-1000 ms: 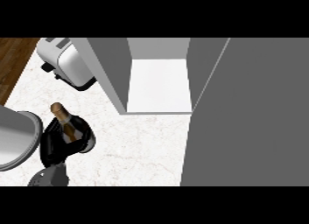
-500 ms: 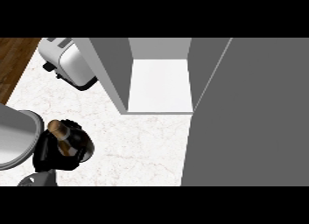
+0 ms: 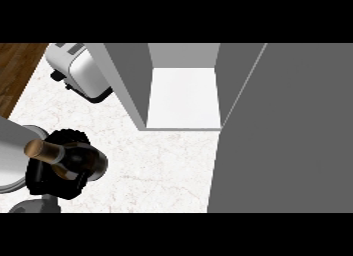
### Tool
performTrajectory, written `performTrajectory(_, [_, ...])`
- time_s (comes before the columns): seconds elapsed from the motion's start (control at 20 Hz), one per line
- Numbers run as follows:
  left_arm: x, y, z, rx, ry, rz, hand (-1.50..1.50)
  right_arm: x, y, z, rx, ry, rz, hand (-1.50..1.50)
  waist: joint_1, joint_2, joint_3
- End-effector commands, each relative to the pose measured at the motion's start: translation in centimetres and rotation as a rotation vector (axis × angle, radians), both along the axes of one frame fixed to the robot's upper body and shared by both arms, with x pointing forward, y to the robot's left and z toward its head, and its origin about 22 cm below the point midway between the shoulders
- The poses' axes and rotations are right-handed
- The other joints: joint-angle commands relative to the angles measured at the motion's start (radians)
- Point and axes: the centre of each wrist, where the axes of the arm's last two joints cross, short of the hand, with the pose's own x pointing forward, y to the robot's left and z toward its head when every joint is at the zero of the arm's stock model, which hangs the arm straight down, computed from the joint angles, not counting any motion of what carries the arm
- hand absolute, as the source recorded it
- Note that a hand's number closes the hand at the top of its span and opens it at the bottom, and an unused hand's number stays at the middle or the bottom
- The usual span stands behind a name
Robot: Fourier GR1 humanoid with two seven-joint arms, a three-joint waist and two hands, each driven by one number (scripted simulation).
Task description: Pick up the wine, place it into the cabinet and close the cabinet
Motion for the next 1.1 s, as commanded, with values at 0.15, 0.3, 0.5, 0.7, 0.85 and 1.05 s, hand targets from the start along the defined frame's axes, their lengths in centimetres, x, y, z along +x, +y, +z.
performTrajectory(0.15, [-1.4,-4.1,6.2,-0.042,-0.008,-0.083,1.5,-2.1,-1.7,0.7,0.032,-0.027,0.026,-1.5,-0.001,0.0,0.001])
performTrajectory(0.3, [-1.5,-5.4,8.0,-0.011,0.004,-0.101,1.5,-2.6,0.1,1.6,0.054,-0.02,0.033,-1.5,0.0,-0.001,-0.001])
performTrajectory(0.5, [0.1,-6.7,9.7,0.008,0.011,-0.128,1.5,-2.5,-0.9,1.1,0.03,-0.028,0.035,-1.5,-0.007,0.002,0.0])
performTrajectory(0.7, [-0.3,-10.6,11.5,-0.017,0.033,-0.177,1.5,-1.3,-1.0,0.4,0.039,-0.02,0.022,-1.5,-0.006,0.002,0.0])
performTrajectory(0.85, [0.4,-12.6,14.4,-0.031,0.001,-0.209,1.5,-2.5,-1.3,1.0,0.035,-0.023,0.032,-1.5,-0.011,0.001,0.0])
performTrajectory(1.05, [0.0,-15.9,15.8,-0.078,0.014,-0.21,1.5,-1.9,-1.2,1.4,0.04,-0.032,0.036,-1.5,-0.009,0.002,-0.001])
